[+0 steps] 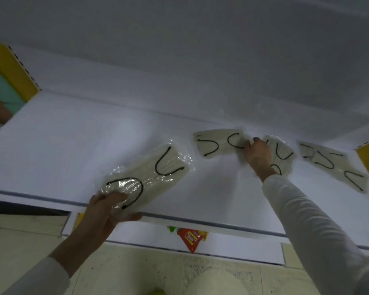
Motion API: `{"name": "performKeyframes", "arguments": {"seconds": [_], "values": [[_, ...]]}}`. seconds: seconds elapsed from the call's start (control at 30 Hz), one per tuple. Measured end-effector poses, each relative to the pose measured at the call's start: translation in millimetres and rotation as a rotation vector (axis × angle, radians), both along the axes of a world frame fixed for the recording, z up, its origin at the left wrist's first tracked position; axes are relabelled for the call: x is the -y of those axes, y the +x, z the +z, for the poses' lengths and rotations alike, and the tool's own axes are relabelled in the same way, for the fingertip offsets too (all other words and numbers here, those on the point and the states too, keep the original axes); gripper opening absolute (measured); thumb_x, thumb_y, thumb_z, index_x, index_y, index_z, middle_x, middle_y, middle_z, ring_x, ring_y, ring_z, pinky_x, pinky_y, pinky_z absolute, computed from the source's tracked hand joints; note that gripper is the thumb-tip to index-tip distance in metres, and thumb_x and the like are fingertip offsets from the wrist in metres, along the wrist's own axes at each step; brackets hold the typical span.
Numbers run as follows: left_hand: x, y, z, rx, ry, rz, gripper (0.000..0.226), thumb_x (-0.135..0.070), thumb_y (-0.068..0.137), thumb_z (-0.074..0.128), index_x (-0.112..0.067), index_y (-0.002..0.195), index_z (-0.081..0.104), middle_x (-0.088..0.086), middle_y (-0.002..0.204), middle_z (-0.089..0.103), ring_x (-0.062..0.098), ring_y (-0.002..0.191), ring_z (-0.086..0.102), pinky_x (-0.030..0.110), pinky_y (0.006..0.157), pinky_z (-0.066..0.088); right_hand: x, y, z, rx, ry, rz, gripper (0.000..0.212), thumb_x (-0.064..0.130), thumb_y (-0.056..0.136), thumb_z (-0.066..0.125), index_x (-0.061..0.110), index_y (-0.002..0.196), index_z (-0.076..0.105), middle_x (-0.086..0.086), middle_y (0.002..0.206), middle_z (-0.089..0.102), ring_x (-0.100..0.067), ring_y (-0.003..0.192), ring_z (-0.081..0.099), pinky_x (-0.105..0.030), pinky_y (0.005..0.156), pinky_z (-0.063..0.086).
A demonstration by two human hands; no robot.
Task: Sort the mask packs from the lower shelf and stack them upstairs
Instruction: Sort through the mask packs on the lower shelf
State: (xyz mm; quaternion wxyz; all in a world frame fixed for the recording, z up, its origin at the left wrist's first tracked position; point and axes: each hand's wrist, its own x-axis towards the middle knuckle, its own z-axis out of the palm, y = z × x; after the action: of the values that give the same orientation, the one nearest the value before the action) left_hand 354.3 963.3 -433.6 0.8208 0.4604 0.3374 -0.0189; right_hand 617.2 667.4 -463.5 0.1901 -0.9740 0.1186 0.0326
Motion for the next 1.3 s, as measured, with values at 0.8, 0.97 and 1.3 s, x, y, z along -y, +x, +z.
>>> {"name": "performKeyframes", "arguments": {"seconds": [0.8, 0.97, 1.3], "values": [[-4, -23, -9, 0.013, 0.05, 0.079, 0.013, 0.006, 0.086, 0.046, 0.006, 0.095, 0.055, 0.021, 0.096, 0.068, 0.028, 0.076, 0.07, 0.04, 0.052, 0.057, -47, -11, -5, 0.0, -0.172, 0.772, 0.07, 0.017, 0.085, 0.06, 0.01, 0.147, 0.029, -0.012, 0.151, 0.033, -0.028, 0.138, 0.031, -0.034, 0.112, 0.024], [-11, -29, -12, -0.002, 0.049, 0.09, 0.032, 0.004, 0.088, 0.045, 0.012, 0.118, 0.049, 0.027, 0.113, 0.06, 0.039, 0.095, 0.062, 0.036, 0.053, 0.057, -81, -10, -1, -0.045, -0.544, 1.068, 0.056, 0.017, 0.089, 0.053, 0.022, 0.142, 0.038, -0.006, 0.134, 0.05, -0.027, 0.125, 0.042, -0.035, 0.103, 0.028], [-14, -31, -16, -0.007, 0.035, 0.106, 0.035, 0.004, 0.087, 0.046, 0.006, 0.121, 0.051, 0.026, 0.121, 0.058, 0.042, 0.105, 0.059, 0.041, 0.057, 0.058, -57, -11, 30, -0.06, -0.382, 0.962, 0.02, 0.02, 0.09, 0.054, 0.018, 0.104, 0.068, -0.007, 0.109, 0.063, -0.027, 0.103, 0.057, -0.032, 0.082, 0.046]]}}
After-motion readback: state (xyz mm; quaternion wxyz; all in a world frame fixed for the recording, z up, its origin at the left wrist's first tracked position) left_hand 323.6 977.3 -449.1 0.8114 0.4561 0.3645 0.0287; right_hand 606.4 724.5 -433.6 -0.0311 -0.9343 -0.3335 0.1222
